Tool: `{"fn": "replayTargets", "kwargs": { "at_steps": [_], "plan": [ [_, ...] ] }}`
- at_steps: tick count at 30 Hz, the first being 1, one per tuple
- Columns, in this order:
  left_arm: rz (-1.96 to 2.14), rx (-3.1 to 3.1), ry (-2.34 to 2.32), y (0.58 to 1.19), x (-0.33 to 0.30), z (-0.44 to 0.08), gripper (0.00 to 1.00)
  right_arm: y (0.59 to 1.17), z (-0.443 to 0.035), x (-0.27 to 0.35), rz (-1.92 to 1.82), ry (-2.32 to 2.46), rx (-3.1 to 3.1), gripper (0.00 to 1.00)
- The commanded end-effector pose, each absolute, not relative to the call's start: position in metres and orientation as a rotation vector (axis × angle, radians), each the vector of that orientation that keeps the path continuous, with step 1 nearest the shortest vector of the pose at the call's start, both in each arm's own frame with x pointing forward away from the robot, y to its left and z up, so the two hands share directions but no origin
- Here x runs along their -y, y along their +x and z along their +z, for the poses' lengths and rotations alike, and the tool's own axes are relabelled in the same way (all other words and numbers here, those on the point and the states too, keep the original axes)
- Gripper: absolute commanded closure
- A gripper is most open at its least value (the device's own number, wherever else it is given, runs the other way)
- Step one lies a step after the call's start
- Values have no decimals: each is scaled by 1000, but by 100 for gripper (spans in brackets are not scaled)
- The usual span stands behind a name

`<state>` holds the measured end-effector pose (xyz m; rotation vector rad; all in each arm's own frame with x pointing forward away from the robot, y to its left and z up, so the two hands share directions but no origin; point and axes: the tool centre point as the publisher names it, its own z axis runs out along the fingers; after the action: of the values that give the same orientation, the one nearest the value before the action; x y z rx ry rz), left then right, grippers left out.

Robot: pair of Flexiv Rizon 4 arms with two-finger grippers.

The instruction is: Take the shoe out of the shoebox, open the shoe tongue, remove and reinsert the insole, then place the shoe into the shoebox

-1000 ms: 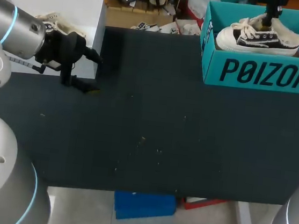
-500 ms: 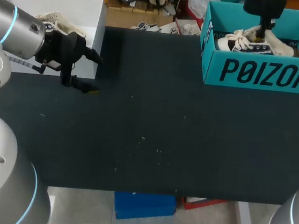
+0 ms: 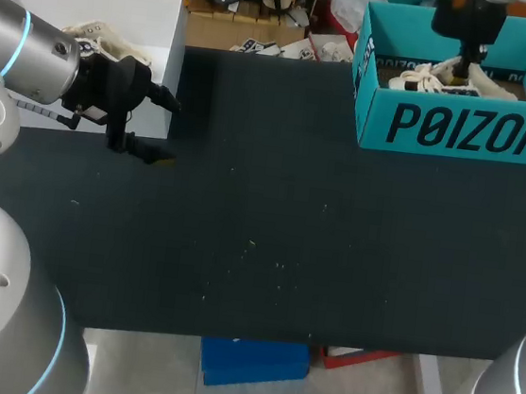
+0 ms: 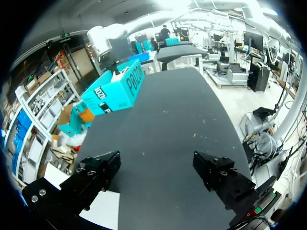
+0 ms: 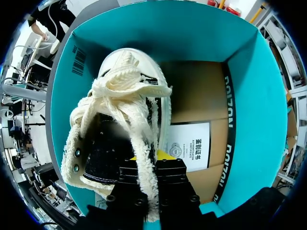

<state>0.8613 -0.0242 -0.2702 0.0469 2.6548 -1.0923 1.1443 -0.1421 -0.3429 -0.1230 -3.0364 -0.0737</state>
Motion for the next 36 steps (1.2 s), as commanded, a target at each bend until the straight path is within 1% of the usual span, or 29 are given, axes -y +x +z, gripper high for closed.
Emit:
{"fn": "replayTargets", "kwargs": {
  "at_steps": [1, 12, 13, 14, 15, 16, 20, 27, 28, 29, 30, 31, 32, 35, 36],
  "plan": [
    [-1087, -2653, 45, 860, 25, -271, 0, 1154, -347, 143, -74, -118, 3018, 100],
    [-1087, -2653, 45, 860, 25, -271, 0, 1155, -363, 146, -66, -114, 2982, 100],
    [-1087, -2653, 45, 860, 25, -271, 0, 1156, -364, 146, -64, -122, 2978, 85],
    [-1087, -2653, 45, 860, 25, -271, 0, 1156, -365, 146, -62, -123, 2977, 72],
    [-1087, -2653, 45, 860, 25, -271, 0, 1156, -366, 147, -55, -131, 2973, 43],
    [-1087, -2653, 45, 860, 25, -271, 0, 1156, -366, 146, -51, -138, 2968, 0],
    [-1087, -2653, 45, 860, 25, -271, 0, 1155, -364, 148, -23, -164, 2967, 0],
    [-1087, -2653, 45, 860, 25, -271, 0, 1149, -344, 154, 15, -207, 2981, 0],
    [-1087, -2653, 45, 860, 25, -271, 0, 1149, -340, 155, 24, -214, 2985, 2],
    [-1087, -2653, 45, 860, 25, -271, 0, 1148, -337, 156, 29, -218, 2986, 6],
    [-1087, -2653, 45, 860, 25, -271, 0, 1147, -332, 158, 33, -227, 2991, 16],
    [-1087, -2653, 45, 860, 25, -271, 0, 1146, -328, 160, 50, -238, 2994, 37],
    [-1087, -2653, 45, 860, 25, -271, 0, 1144, -324, 162, 59, -251, 2998, 51],
    [-1087, -2653, 45, 860, 25, -271, 0, 1141, -312, 165, 83, -269, 3012, 51],
    [-1087, -2653, 45, 860, 25, -271, 0, 1140, -307, 166, 90, -268, 3017, 52]
  ]
}}
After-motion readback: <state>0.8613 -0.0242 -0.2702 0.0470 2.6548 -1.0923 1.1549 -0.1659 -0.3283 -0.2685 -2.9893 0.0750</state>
